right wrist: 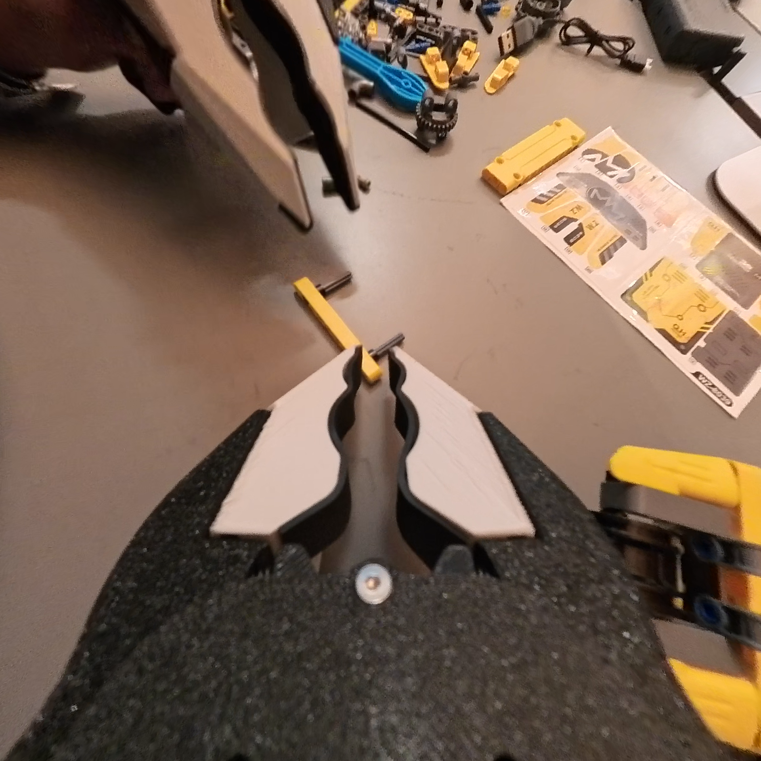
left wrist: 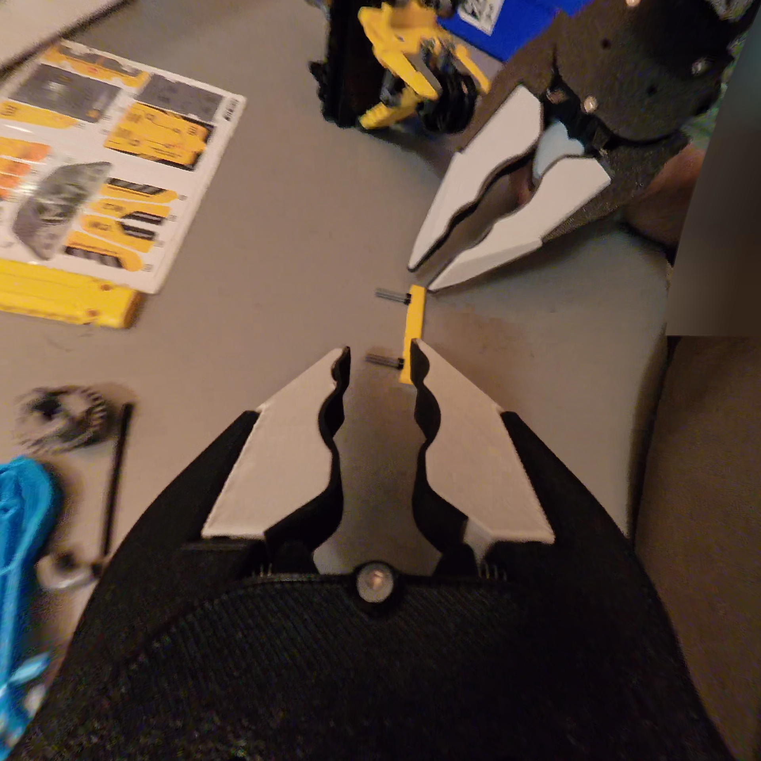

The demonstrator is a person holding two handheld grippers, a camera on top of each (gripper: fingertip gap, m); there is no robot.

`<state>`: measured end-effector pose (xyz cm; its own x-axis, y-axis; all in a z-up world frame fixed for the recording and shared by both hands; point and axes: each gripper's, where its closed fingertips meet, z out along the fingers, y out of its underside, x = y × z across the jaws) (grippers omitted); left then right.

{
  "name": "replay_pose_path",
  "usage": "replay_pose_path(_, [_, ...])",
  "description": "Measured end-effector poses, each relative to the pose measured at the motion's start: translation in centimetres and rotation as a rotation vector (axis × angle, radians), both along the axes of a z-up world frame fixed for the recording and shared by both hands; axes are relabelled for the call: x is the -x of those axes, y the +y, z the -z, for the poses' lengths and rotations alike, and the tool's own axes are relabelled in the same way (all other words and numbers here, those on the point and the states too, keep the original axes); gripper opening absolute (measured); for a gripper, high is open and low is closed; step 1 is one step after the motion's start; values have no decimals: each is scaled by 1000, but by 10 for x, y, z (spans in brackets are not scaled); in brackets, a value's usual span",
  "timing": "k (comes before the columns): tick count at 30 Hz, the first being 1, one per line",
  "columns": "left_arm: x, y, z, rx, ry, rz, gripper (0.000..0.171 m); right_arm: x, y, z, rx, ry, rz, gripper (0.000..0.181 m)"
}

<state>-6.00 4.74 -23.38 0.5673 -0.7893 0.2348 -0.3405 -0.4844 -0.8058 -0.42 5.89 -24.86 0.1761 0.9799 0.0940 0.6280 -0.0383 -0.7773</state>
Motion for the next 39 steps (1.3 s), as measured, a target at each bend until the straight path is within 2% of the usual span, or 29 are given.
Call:
replay_pose_path(2, [23,10,-15,-42,-28,-91,26,1,0,-4,-7,19,1,12])
replay_pose_path(4, [58,23,-30,-126,-6,-236,20,1,1,-8,-11,36,1,13])
replay_pose_path(6, [106,36,-45,-237,70,-444,0,1,2,-10,-14,49,2,13])
replay_pose_path(8, [144,38,-57,-304,120,-603,0,1,2,-11,-14,59,3,13])
replay_pose_path(10, [165,36,-65,-318,104,-675,0,2,3,-12,-20,66,1,13])
replay_pose_path(14, [188,33,-71,-307,47,-731,0,4,3,-17,-46,90,-8,13])
replay_pose_path(17, [207,32,-71,-299,68,-774,0,6,3,-21,-63,113,-10,13])
replay_pose_path(20, [221,31,-65,-289,74,-806,0,8,1,-25,-53,142,-18,13])
replay_pose_path(25, [229,33,-50,-228,-2,-816,0,11,-2,-27,-30,167,-32,14])
replay_pose_path(32, [244,33,-51,-248,25,-903,0,11,-4,-27,-41,158,-39,14])
replay_pose_path(39, [255,34,-48,-256,92,-972,13,11,-6,-30,-54,163,-45,14])
